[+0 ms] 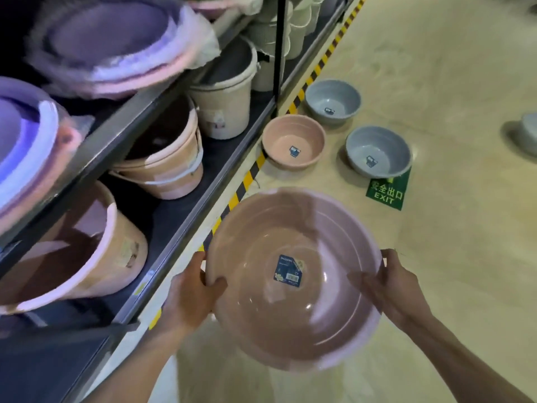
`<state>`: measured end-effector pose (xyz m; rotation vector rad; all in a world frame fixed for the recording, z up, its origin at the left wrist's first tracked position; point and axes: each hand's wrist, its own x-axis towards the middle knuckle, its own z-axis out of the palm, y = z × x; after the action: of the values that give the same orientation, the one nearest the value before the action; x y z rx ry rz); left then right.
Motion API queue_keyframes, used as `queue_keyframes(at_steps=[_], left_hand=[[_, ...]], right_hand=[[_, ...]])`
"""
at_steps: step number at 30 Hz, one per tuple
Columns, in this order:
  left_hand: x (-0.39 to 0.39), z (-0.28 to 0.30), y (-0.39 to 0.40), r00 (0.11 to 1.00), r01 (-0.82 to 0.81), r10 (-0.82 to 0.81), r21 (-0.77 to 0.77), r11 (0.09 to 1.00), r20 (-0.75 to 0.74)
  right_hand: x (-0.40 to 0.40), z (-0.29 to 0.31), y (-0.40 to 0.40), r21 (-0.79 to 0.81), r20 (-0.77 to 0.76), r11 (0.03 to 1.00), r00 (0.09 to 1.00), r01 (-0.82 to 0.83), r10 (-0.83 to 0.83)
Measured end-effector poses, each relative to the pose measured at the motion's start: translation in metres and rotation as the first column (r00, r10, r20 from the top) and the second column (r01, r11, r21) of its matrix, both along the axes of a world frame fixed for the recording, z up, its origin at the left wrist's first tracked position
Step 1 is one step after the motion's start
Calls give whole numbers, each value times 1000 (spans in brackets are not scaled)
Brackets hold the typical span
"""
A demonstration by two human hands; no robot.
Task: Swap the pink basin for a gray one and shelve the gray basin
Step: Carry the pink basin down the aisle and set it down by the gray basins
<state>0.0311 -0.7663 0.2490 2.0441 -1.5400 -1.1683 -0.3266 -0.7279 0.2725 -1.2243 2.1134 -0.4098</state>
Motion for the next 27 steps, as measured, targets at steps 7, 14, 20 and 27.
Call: queue_keyframes(at_steps=[7,14,20,27], left_hand=[[-68,-9,-102,994,93,-95,35,995,46],[-114,-30,-225,980,188,-190,35,982,58],[-147,-49,-319,974,228,-228,53,972,-5],[-182,-92,-430,985,175,-174,75,982,-13]], right_hand=[[-64,-2,-86,43,-59,998,997,50,-48],[-103,-22,-182,70,-83,989,989,130,-124],[-137,-37,-275,84,-142,991,985,107,-94],[-177,-78,-392,82,-125,992,988,100,-89]])
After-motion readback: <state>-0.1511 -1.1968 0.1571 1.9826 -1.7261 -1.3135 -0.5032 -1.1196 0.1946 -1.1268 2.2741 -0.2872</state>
